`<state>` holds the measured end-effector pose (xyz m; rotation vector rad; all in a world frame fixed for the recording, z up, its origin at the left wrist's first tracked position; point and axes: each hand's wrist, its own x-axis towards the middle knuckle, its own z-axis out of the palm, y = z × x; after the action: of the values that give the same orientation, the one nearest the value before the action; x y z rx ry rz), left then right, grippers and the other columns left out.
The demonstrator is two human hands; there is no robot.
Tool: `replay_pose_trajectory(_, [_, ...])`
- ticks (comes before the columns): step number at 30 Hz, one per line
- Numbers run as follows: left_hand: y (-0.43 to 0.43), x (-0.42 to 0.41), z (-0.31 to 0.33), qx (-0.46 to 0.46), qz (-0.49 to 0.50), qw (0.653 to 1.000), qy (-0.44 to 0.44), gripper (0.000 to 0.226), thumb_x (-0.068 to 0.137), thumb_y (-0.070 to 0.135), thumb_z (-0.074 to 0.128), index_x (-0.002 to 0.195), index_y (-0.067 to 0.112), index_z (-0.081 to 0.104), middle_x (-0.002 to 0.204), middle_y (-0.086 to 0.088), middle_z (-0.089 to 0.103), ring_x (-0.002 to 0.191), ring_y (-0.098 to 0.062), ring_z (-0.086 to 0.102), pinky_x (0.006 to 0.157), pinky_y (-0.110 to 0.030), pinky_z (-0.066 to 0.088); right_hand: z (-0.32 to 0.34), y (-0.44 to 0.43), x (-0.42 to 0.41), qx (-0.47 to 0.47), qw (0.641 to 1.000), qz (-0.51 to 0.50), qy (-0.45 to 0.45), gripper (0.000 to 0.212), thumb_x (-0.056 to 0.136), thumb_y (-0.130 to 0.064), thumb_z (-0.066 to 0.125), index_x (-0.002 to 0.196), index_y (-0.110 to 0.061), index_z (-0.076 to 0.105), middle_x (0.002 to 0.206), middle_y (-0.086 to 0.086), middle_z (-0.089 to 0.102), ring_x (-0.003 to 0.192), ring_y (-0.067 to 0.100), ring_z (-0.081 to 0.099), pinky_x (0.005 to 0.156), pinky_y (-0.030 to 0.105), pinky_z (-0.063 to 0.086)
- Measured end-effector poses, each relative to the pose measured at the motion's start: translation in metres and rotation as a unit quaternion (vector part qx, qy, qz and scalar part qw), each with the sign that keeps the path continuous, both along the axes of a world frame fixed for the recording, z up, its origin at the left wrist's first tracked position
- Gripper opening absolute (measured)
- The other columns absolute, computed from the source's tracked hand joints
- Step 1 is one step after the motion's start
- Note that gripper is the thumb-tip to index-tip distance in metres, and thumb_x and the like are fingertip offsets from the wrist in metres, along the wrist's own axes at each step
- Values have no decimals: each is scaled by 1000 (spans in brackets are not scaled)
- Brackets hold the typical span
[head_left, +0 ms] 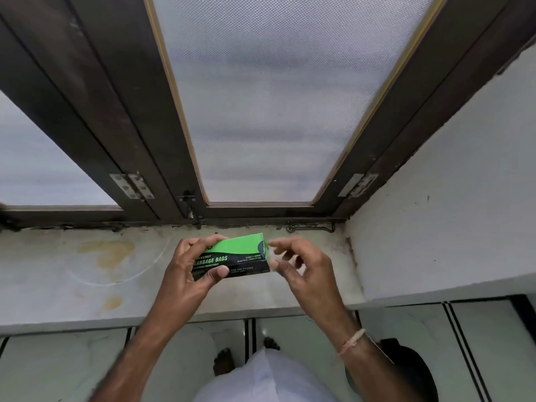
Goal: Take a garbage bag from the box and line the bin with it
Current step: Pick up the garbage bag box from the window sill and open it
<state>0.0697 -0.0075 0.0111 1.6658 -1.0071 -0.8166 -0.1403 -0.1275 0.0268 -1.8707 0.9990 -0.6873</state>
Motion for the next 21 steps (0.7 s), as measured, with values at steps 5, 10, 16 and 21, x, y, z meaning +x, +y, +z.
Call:
replay_pose_trajectory(5, [9, 5, 1, -5, -11, 1000, -12, 47, 83, 45, 80, 127, 36, 67, 121, 1, 54, 110, -4, 59, 85, -9, 49, 8, 12, 0, 99, 994, 32, -44, 37, 90, -17, 75, 125, -27, 70, 117, -8, 70, 107, 15, 68, 85, 32, 59])
replay_pose_trajectory(10, [12, 7, 3, -11, -28, 1000, -7, 43, 85, 39, 79, 126, 38, 66, 118, 5, 54, 108, 0, 58, 84, -8, 49, 9, 27, 0, 100, 992, 7, -78, 19, 89, -18, 78, 106, -22, 70, 116, -4, 67, 110, 19, 67, 86, 37, 61])
replay_pose_trajectory(16, [13, 8, 4, -4, -12, 1000, -3, 47, 83, 32, 73, 130, 32, 66, 118, -2, 54, 108, -2, 59, 85, -6, 47, 13, 42, 5, 79, 984, -54, -151, 17, 90, -25, 75, 92, -8, 76, 105, 3, 70, 101, 21, 71, 82, 27, 59])
replay_pose_trajectory(21, [14, 9, 7, -1, -6, 1000, 1, 49, 82, 38, 72, 130, 30, 66, 119, -2, 55, 108, 1, 58, 85, -9, 50, 18, 42, 8, 187, 957, -44, -216, 33, 93, -31, 65, 100, -2, 80, 115, 9, 72, 110, 20, 70, 87, 26, 56])
